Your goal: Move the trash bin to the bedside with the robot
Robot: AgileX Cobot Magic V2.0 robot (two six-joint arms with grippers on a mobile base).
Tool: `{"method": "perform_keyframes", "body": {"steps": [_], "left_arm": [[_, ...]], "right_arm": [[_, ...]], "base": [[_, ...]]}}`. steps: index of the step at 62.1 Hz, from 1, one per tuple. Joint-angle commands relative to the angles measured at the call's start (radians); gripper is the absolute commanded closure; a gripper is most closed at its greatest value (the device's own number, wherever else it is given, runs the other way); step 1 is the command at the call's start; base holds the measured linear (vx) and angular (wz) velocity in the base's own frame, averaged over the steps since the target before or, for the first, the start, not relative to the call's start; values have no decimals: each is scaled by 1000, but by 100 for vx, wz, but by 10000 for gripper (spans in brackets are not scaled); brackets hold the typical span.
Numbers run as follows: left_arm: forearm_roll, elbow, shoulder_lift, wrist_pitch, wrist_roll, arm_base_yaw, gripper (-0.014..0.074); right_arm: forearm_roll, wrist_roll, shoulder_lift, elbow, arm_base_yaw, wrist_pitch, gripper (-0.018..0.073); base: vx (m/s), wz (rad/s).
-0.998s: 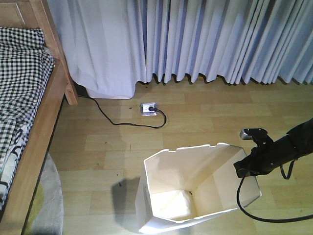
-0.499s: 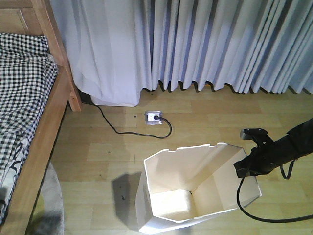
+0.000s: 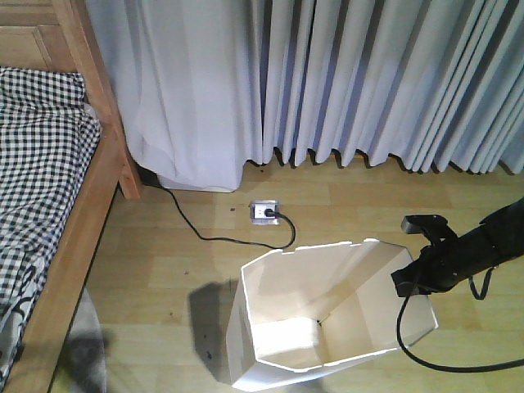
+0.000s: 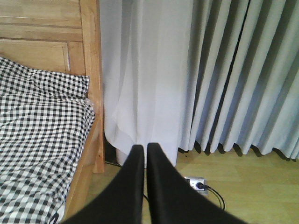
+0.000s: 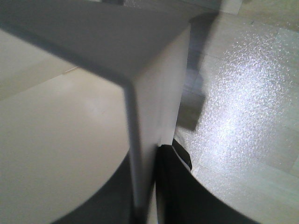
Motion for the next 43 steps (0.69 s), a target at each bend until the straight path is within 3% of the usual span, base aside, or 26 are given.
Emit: {"method": "perform_keyframes", "body": {"steps": [1,43], "left_arm": [[-4,12,-14,-69,-6,1,602],[-4,12,-14,-69,-6,1,602]], "right_arm": [[54,-1,-76,-13,-1,184,564],[54,-1,-76,-13,-1,184,564]], "base": [[14,1],[14,-2]]}}
